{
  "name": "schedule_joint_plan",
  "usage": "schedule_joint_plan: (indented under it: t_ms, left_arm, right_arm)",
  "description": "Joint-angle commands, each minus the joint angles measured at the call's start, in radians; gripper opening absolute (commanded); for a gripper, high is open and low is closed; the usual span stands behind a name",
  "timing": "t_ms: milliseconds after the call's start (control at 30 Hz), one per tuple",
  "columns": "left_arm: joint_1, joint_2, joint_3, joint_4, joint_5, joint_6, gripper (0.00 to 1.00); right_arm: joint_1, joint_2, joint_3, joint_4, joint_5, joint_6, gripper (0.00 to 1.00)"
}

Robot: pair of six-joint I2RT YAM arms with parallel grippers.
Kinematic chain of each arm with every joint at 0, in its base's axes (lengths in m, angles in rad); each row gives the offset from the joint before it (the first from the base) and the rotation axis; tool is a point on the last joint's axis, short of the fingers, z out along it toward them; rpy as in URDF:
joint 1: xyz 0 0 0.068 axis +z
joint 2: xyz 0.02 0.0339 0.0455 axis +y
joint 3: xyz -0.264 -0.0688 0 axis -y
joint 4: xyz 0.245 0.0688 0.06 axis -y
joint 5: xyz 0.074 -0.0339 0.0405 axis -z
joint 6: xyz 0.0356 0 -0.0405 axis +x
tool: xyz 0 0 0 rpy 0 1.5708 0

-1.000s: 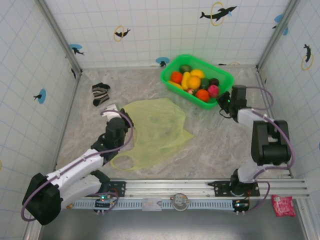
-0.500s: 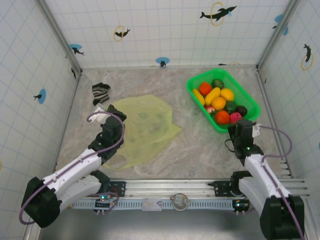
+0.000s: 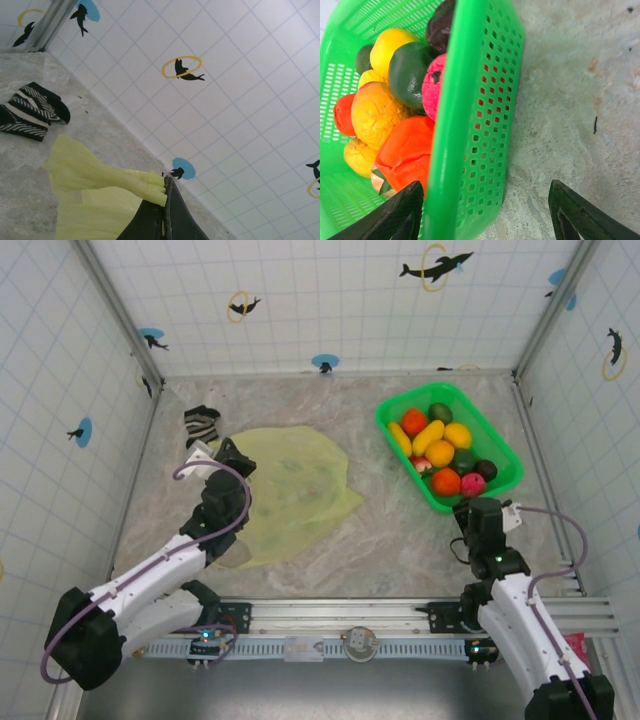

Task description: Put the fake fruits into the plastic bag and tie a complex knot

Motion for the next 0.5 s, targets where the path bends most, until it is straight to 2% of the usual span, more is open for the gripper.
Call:
schedule_joint_plan:
  t_ms: [0, 67, 100, 133, 167, 200, 233, 300, 367, 467]
  left_arm:
    - [0.008, -0.013, 0.017, 0.043, 0.031, 0.042, 0.0]
    - [0.008, -0.019, 0.015, 0.046, 0.034, 0.063, 0.0]
    - [0.008, -0.021, 0.013, 0.047, 0.038, 0.073, 0.0]
    - [0.008, -0.023, 0.018, 0.049, 0.045, 0.084, 0.0]
    - [0.008, -0.025, 0.019, 0.049, 0.054, 0.092, 0.0]
    - [0.008, -0.026, 0.02, 0.049, 0.068, 0.105, 0.0]
    - [0.008, -0.028, 0.021, 0.049, 0.079, 0.117, 0.0]
    - [0.008, -0.032, 0.024, 0.051, 0.108, 0.14, 0.0]
    - [0.008, -0.035, 0.023, 0.057, 0.132, 0.159, 0.0]
    - [0.008, -0.038, 0.027, 0.057, 0.154, 0.179, 0.0]
  right_arm:
    - [0.015, -0.018, 0.084, -0.07, 0.045, -0.104, 0.68]
    - [0.023, -0.021, 0.088, -0.02, -0.001, -0.207, 0.61]
    - [0.025, -0.026, 0.09, -0.008, -0.021, -0.257, 0.53]
    - [0.027, -0.033, 0.093, -0.004, -0.031, -0.289, 0.42]
    - [0.031, -0.043, 0.096, 0.008, -0.051, -0.33, 0.25]
    - [0.035, -0.05, 0.1, 0.027, -0.083, -0.375, 0.14]
    - [0.043, -0.056, 0.101, 0.048, -0.113, -0.41, 0.08]
    - [0.073, -0.047, 0.104, 0.106, -0.188, -0.485, 0.0]
    - [0.122, -0.007, 0.132, 0.116, -0.194, -0.53, 0.0]
    - [0.211, 0.067, 0.163, 0.074, -0.069, -0.546, 0.0]
